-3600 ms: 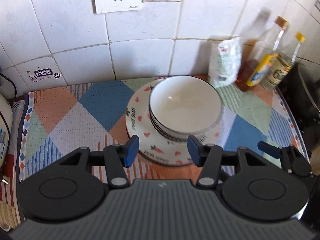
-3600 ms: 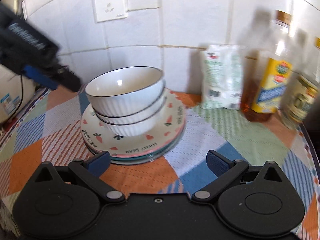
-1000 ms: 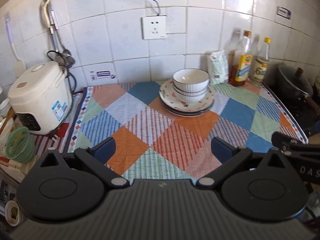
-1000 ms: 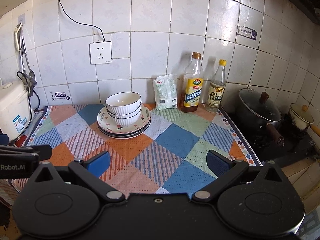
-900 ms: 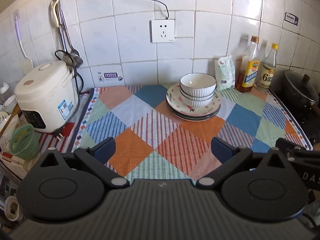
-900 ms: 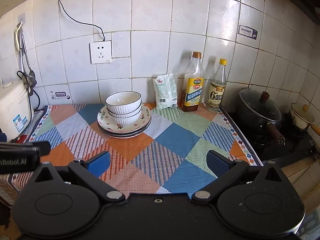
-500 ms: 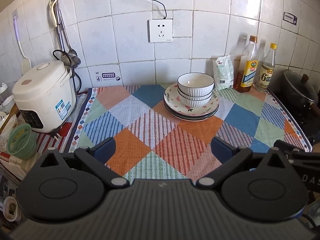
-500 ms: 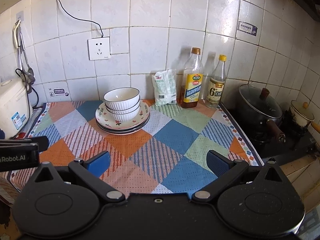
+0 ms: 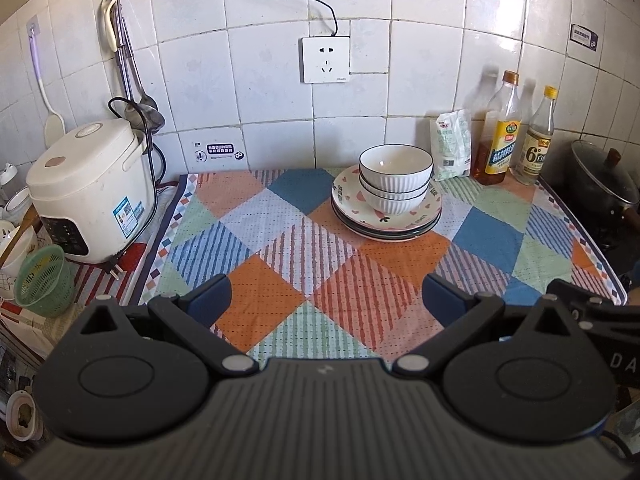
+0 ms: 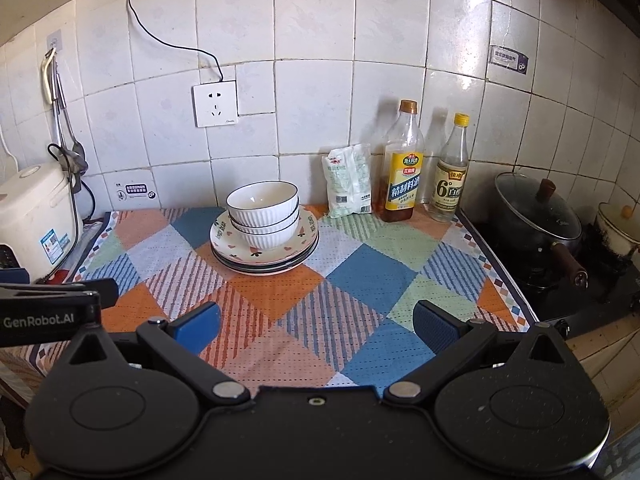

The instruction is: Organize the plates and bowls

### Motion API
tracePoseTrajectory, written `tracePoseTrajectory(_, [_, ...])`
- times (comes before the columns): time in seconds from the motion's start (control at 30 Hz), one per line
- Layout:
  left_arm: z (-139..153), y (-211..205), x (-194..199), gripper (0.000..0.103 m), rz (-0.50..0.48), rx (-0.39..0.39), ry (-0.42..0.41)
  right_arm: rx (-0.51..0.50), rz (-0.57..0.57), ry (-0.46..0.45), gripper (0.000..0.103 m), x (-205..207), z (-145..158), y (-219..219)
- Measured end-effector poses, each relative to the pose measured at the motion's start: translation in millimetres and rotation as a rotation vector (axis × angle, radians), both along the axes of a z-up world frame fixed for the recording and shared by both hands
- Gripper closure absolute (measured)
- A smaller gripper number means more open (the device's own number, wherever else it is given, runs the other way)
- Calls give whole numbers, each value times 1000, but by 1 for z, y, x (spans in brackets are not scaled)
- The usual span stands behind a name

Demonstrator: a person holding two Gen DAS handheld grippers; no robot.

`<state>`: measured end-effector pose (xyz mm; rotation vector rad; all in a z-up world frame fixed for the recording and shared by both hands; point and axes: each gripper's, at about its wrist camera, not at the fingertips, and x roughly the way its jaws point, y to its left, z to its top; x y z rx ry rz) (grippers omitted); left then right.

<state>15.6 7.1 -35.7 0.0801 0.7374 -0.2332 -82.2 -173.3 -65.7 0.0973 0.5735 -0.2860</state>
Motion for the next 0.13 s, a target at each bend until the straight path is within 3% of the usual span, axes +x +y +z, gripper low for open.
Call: tracePoseTrajectory(0.13, [-2, 0, 2, 0, 3, 8, 16, 8, 5, 2, 0, 0, -2, 0])
